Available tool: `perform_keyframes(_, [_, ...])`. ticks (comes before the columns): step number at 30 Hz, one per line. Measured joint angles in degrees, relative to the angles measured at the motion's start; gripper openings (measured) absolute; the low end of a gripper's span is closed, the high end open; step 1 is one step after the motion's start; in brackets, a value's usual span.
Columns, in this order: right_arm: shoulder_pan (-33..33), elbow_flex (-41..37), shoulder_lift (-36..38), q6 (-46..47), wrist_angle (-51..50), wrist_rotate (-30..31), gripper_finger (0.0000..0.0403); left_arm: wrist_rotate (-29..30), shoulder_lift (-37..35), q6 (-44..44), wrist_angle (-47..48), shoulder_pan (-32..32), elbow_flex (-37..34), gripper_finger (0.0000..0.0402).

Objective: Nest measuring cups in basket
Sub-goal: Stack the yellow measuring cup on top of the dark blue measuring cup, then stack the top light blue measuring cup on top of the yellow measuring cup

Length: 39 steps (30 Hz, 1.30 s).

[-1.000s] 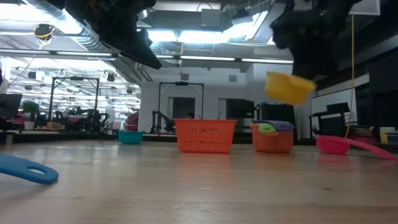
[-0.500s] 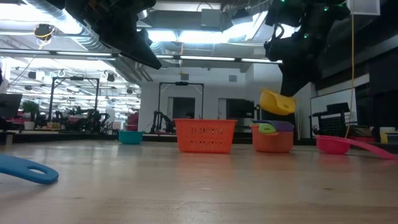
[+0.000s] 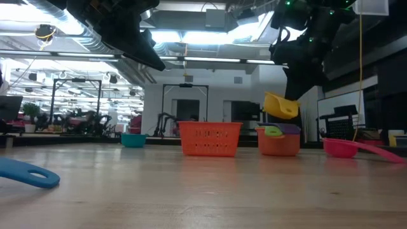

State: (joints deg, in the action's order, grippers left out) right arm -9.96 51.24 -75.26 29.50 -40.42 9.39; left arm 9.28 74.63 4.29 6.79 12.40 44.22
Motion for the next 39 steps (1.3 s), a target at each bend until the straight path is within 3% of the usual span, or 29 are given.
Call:
perform_keyframes(16, [0.0,0.0,0.0,0.0,0.0,0.0,0.011,0.0,0.0,0.0,0.0,0.0,0.0,0.0096])
perform_keyframes(29, [0.6,0.0,0.0,0.0,0.1,0.0,0.0115,0.8,0.0,-1.9,-0.2,-0.2,0.0,0.0096])
perform_keyframes(39, [1.9,0.0,0.0,0.2,0.2,0.0,0.0115,1.4,0.0,-3.1,-1.2,-6.0,3.7,0.0096])
